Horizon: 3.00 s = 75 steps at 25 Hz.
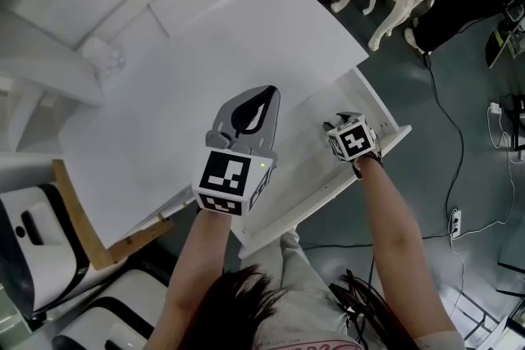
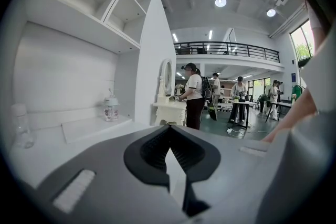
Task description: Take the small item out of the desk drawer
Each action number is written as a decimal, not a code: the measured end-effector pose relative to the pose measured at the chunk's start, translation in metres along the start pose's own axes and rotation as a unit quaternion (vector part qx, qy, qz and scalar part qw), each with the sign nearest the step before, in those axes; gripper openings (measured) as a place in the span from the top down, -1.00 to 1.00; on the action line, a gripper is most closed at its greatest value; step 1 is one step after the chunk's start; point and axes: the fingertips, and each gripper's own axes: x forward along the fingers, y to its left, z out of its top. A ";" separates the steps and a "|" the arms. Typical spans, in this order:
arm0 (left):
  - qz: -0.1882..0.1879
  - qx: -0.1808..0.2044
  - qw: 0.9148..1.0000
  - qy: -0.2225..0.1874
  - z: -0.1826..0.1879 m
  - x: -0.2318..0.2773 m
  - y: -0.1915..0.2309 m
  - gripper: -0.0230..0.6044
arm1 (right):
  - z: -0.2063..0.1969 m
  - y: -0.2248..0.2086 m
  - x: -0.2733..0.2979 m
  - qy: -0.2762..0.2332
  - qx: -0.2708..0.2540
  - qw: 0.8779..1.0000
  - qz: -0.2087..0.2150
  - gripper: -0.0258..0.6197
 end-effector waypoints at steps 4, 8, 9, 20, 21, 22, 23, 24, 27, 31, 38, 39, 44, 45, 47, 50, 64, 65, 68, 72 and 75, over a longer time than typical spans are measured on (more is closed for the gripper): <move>0.000 0.003 1.000 -0.007 0.009 -0.004 -0.005 0.88 | 0.005 0.004 -0.012 -0.004 -0.007 1.000 0.003 0.38; 0.000 0.007 1.000 -0.014 0.020 -0.008 -0.008 0.88 | 0.012 0.009 -0.027 -0.005 -0.017 1.000 0.003 0.38; 0.000 0.007 1.000 -0.016 0.022 -0.009 -0.009 0.88 | 0.013 0.011 -0.031 -0.005 -0.018 1.000 0.003 0.38; 0.008 0.020 0.999 -0.039 0.051 -0.031 -0.013 0.88 | 0.039 0.030 -0.074 -0.032 -0.056 0.998 0.006 0.38; 0.009 0.021 0.999 -0.041 0.054 -0.033 -0.013 0.88 | 0.042 0.032 -0.078 -0.034 -0.059 0.998 0.008 0.38; 0.011 0.022 0.999 -0.044 0.056 -0.036 -0.013 0.88 | 0.044 0.034 -0.082 -0.036 -0.062 0.997 0.010 0.38; 0.013 0.023 0.999 -0.046 0.059 -0.039 -0.013 0.88 | 0.047 0.036 -0.086 -0.037 -0.067 0.997 0.011 0.38; 0.015 0.024 0.998 -0.048 0.061 -0.041 -0.013 0.88 | 0.050 0.037 -0.091 -0.038 -0.070 0.997 0.012 0.38; 0.023 0.024 0.998 -0.052 0.066 -0.048 -0.011 0.88 | 0.060 0.042 -0.106 -0.050 -0.076 0.996 0.012 0.38; 0.036 0.023 0.997 -0.059 0.070 -0.057 -0.010 0.88 | 0.071 0.051 -0.129 -0.079 -0.079 0.994 0.012 0.38; 0.060 0.025 0.996 -0.068 0.074 -0.079 -0.012 0.88 | 0.084 0.074 -0.165 -0.127 -0.107 0.986 0.014 0.38; 0.064 0.026 0.995 -0.070 0.074 -0.083 -0.012 0.88 | 0.085 0.077 -0.169 -0.134 -0.113 0.984 0.013 0.38; 0.082 0.029 0.993 -0.077 0.076 -0.101 -0.018 0.88 | 0.095 0.093 -0.197 -0.178 -0.131 0.975 0.016 0.38; 0.085 0.030 0.993 -0.079 0.076 -0.105 -0.019 0.88 | 0.095 0.096 -0.202 -0.181 -0.134 0.974 0.015 0.38; 0.091 0.031 0.992 -0.084 0.079 -0.113 -0.018 0.88 | 0.098 0.103 -0.213 -0.190 -0.141 0.972 0.013 0.38; 0.101 0.034 0.990 -0.095 0.085 -0.123 -0.016 0.88 | 0.106 0.113 -0.229 -0.209 -0.149 0.967 0.012 0.38; 0.132 0.054 0.980 -0.135 0.112 -0.163 -0.018 0.88 | 0.129 0.134 -0.309 -0.305 -0.136 0.943 -0.002 0.38; 0.133 0.055 0.980 -0.137 0.114 -0.165 -0.018 0.88 | 0.131 0.134 -0.313 -0.311 -0.135 0.941 -0.005 0.38; 0.136 0.061 0.978 -0.148 0.123 -0.172 -0.017 0.88 | 0.138 0.135 -0.328 -0.333 -0.129 0.934 -0.014 0.38; 0.141 0.069 0.974 -0.162 0.136 -0.182 -0.012 0.88 | 0.151 0.139 -0.349 -0.372 -0.117 0.920 -0.025 0.38; 0.144 0.073 0.972 -0.172 0.145 -0.189 -0.007 0.88 | 0.161 0.144 -0.365 -0.400 -0.116 0.909 -0.032 0.38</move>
